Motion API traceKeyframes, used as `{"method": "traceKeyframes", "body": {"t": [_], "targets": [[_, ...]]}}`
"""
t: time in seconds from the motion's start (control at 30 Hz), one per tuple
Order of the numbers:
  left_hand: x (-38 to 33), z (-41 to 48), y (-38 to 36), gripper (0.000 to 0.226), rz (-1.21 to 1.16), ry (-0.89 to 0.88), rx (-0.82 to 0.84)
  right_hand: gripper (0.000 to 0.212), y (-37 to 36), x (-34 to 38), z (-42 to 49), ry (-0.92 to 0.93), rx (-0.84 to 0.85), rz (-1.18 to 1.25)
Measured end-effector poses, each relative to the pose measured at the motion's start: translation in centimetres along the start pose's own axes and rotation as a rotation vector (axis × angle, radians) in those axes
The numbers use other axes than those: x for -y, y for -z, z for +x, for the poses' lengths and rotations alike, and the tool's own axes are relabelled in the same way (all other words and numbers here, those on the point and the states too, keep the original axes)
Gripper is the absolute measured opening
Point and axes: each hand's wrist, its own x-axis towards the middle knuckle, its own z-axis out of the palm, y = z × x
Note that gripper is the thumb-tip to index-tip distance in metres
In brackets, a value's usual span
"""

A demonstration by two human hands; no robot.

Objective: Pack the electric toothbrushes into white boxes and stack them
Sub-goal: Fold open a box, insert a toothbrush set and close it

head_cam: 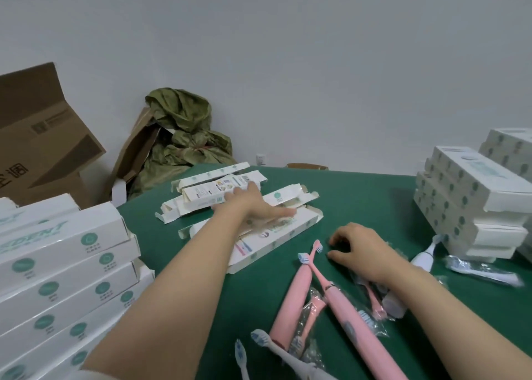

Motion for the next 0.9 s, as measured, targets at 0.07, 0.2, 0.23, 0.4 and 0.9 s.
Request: {"method": "traceKeyframes", "body": {"t": [0.07,0.2,0.23,0.4,0.9], "targets": [[0.3,1.0,0.8,0.11,-0.122,0.048,-0.158,0.021,0.1,0.0,-0.1,0.005,-0.001,0.001],[2.4,3.0,-0.6,0.074,0.012,0.124,-0.242,0.02,0.0,-0.3,-0.3,0.018,-0.003,0.005],[3.1,3.5,-1.1,0.077,0.074,0.121,-0.202,0.02,-0.1,-0.5,-0.2,0.024,-0.01,0.001],[4.7,6.1,-0.4,0.084,0.148,0.151,-0.241,0.018,-0.3,-1.0,0.4,0.047,-0.045,-0.01],[2.7,2.4,-3.4,0.08,0.174,0.082,0.002,0.011,-0.1,-0.2,0.5,0.005,-0.045,0.094]]}}
